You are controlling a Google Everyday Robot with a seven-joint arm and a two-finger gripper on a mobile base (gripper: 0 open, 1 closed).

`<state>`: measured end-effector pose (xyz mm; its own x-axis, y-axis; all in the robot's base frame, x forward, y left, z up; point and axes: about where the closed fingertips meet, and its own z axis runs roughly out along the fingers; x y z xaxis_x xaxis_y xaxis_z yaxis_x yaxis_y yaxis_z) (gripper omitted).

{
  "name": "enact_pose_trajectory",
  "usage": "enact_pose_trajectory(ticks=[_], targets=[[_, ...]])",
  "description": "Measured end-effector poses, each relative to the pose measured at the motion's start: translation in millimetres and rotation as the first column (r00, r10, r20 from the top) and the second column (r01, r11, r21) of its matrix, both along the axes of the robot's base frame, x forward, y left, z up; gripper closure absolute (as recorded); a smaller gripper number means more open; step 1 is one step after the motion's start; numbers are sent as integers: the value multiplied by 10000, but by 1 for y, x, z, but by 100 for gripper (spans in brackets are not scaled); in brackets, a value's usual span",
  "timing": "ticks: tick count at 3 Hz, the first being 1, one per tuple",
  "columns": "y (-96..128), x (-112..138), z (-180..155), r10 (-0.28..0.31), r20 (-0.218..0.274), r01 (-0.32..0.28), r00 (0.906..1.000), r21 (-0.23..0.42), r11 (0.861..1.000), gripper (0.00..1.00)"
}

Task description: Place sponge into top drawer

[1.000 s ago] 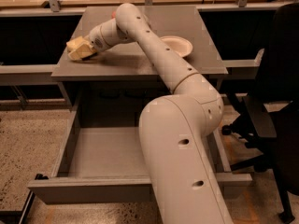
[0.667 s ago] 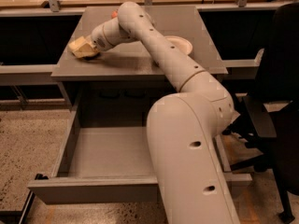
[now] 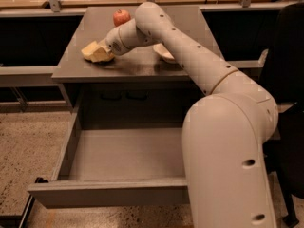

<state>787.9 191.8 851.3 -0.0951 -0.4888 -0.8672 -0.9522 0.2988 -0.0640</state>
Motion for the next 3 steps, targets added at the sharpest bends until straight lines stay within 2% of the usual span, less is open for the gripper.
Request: enact_pose_trajectory(ticks=[2,3], targets=[[-84,-67,34,-372,629,357,9973,250,9991,100],[-132,-100,45,-563,770,547,9954,227,9982,100]])
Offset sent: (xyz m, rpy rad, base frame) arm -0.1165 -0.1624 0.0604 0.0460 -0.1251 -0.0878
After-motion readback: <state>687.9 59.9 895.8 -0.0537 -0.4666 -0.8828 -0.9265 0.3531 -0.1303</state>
